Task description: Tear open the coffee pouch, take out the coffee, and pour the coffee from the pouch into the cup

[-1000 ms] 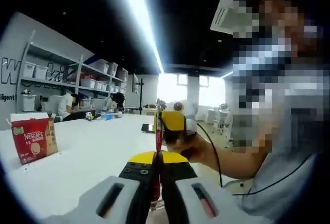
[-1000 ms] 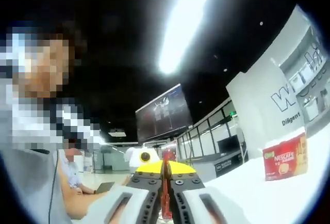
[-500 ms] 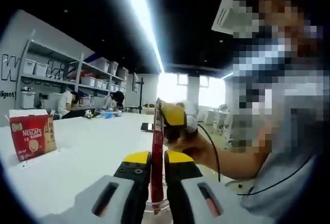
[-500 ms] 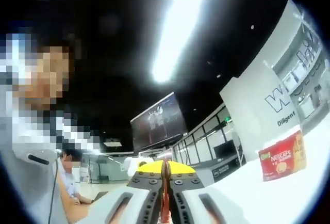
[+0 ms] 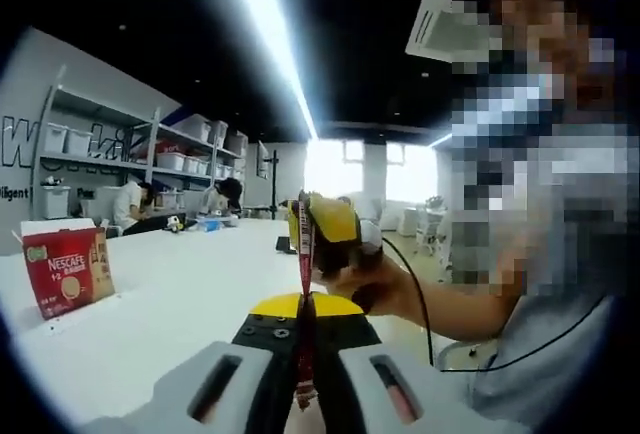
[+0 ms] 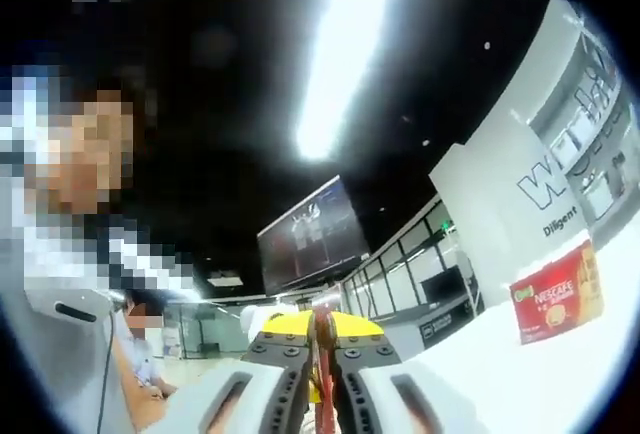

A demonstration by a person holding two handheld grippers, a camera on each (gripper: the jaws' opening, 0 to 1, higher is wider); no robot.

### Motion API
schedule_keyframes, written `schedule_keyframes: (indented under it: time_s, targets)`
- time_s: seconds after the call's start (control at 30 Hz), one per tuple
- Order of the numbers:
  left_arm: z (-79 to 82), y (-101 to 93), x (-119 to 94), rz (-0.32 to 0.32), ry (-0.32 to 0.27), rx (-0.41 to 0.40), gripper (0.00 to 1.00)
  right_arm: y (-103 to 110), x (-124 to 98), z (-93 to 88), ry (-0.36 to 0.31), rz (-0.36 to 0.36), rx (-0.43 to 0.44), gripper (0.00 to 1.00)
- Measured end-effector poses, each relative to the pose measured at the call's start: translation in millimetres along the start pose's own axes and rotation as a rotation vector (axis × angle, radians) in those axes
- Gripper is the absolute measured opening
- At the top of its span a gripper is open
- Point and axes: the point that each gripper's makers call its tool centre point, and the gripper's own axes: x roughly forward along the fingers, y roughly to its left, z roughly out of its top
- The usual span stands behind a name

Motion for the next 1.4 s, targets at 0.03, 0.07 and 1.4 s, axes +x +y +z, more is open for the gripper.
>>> schedule_keyframes:
  time_s: [0.03,0.07,1.4]
  targets:
    - [-0.1,0.1,0.1,-0.001,0.001,-0.001,0.04,-0.1,0.0,-0.2,0.002,0.002,0.0,0.04]
    - [-0.4,0.4,0.4,0.0,0.002,-0.002,0.04,-0.9,0.0,-0.1,0.009,-0.007,-0.036,0.03]
    - [6.7,-0.4,2.8,-0.006,-0.036,-0.035,0.05,1.6,-5.0,1.5,0.003,-0.021,-0.065,0.09]
